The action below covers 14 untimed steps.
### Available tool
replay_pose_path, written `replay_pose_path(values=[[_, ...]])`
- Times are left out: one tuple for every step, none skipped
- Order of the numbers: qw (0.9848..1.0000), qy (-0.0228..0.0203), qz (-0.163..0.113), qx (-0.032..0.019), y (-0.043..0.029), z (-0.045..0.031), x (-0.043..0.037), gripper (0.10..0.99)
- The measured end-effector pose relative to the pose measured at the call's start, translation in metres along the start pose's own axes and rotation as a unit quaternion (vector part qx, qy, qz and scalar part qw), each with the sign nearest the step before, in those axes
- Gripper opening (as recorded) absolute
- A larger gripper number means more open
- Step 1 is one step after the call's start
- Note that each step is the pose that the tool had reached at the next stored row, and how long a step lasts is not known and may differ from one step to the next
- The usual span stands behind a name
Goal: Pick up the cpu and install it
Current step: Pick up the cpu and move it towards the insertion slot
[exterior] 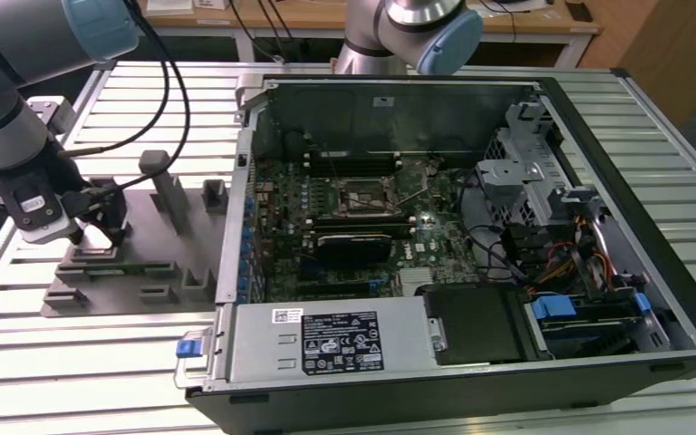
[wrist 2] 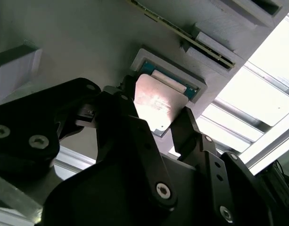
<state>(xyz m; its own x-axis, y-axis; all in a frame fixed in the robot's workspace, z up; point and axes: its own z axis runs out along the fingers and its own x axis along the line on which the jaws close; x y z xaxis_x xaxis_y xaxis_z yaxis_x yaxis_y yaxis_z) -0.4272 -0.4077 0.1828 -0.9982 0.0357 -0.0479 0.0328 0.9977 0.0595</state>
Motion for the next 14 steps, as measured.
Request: replay_pose_path(values=[[1.0000, 0.0000, 0.000, 0.0000, 0.0000, 0.0000, 0.0000, 0.541], [1.0000, 0.0000, 0.000, 0.0000, 0.0000, 0.0000, 0.0000, 0.541], [1.0000, -0.0001, 0.000, -0.0001, 0.0000, 0.0001, 0.0000, 0.541], [1.0000, -0.0001, 0.000, -0.0001, 0.0000, 0.0001, 0.0000, 0.541], [1.0000, -0.0001, 0.000, -0.0001, 0.0000, 0.0001, 0.0000, 0.541], [1.0000, -0.0001, 0.000, -0.0001, 0.0000, 0.0001, 0.0000, 0.541], [1.0000, -0.0001, 0.000, -0.0002, 0.0001, -0.0005, -0.0001, 0.541], [1.0000, -0.0002, 0.000, -0.0004, 0.0002, -0.0019, -0.0002, 0.541], [1.0000, -0.0001, 0.000, -0.0008, 0.0004, -0.0042, -0.0003, 0.541], [1.0000, 0.0000, 0.000, -0.0012, 0.0005, -0.0070, -0.0005, 0.541], [1.0000, -0.0001, 0.000, -0.0016, 0.0006, -0.0099, -0.0007, 0.541], [1.0000, -0.0001, 0.000, -0.0020, 0.0009, -0.0131, -0.0008, 0.541], [1.0000, 0.0000, 0.000, -0.0025, 0.0011, -0.0165, -0.0010, 0.541], [1.0000, 0.0000, 0.000, -0.0028, 0.0012, -0.0197, -0.0012, 0.541]])
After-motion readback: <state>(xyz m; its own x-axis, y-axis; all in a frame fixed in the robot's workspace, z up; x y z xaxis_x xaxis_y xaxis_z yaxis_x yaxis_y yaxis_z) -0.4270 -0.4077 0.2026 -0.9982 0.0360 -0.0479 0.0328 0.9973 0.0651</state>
